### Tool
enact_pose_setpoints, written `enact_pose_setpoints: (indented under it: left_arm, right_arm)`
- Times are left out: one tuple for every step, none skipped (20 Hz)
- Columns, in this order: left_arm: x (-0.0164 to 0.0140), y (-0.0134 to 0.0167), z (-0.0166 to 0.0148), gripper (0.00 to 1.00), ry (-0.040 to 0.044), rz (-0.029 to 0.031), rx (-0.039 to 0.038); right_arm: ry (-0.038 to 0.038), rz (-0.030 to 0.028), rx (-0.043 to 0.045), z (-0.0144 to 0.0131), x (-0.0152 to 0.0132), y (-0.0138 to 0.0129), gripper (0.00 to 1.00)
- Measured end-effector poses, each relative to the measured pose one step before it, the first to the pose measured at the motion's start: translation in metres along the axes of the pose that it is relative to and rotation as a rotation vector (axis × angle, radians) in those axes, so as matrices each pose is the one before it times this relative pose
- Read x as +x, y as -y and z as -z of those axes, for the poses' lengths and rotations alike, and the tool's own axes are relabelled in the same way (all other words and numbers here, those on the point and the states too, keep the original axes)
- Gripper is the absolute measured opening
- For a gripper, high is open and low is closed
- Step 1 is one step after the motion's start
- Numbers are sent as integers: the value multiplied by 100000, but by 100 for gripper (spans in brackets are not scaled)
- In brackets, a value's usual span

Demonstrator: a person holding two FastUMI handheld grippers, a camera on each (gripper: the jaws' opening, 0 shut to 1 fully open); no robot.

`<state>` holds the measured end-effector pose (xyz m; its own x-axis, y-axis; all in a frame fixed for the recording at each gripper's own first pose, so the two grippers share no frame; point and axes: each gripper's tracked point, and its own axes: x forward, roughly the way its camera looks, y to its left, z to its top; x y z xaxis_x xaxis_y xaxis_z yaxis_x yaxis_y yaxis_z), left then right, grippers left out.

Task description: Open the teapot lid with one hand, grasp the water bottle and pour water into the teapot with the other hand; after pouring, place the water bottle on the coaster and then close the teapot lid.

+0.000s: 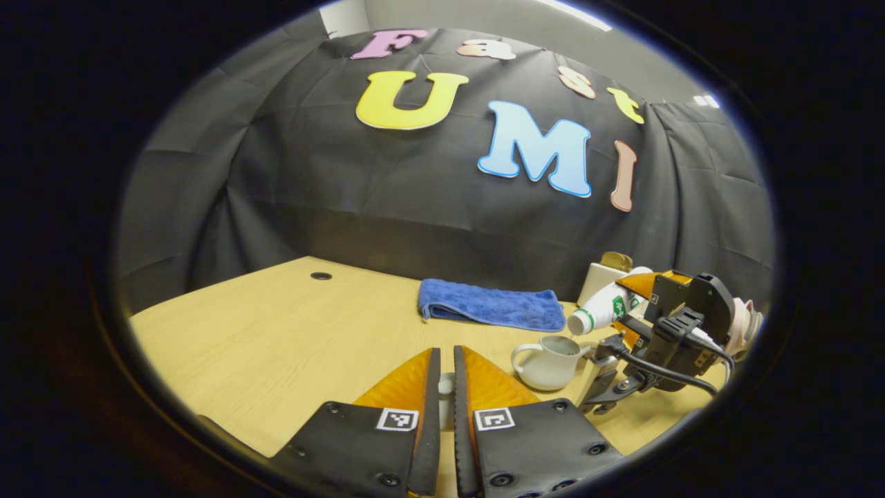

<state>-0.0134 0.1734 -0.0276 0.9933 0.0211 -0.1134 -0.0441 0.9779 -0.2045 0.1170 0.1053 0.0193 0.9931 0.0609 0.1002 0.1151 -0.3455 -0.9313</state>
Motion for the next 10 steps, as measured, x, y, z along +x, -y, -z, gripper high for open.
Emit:
enact_pose_setpoints:
  left_arm:
    - [174,-12,129,19,-79,7,-157]
    - [-57,-50,100,19,-50,-31,-171]
    - [34,5,36,19,-72,-52,-127]
    - [69,-85,39,19,-106,-16,-107]
    - [-4,-34,-44,19,-32,-13,-109]
    - [-12,29,80,19,-14,34,-146]
    - [49,-17,58,19,-11,68,-130]
    - [-26,-23,58,19,-25,16,-83]
    - [-30,59,39,19,-122,-5,-19]
    - [122,-48,76,19,-74,-20,-29]
  right_arm:
    - [155,-63,-293,-34,99,-1,69]
    - [143,52,-370,-44,-7,54,69]
    - [118,90,-395,-14,18,66,69]
    - [239,78,-507,-68,32,48,69]
    - [288,137,-599,-56,60,86,69]
    - [273,20,-713,-78,33,34,69]
    - [326,15,-525,-71,-3,23,69]
    - [184,-18,-348,27,-38,27,69]
    - [185,3,-389,-78,93,21,69]
    - [45,54,-347,-5,-23,13,69]
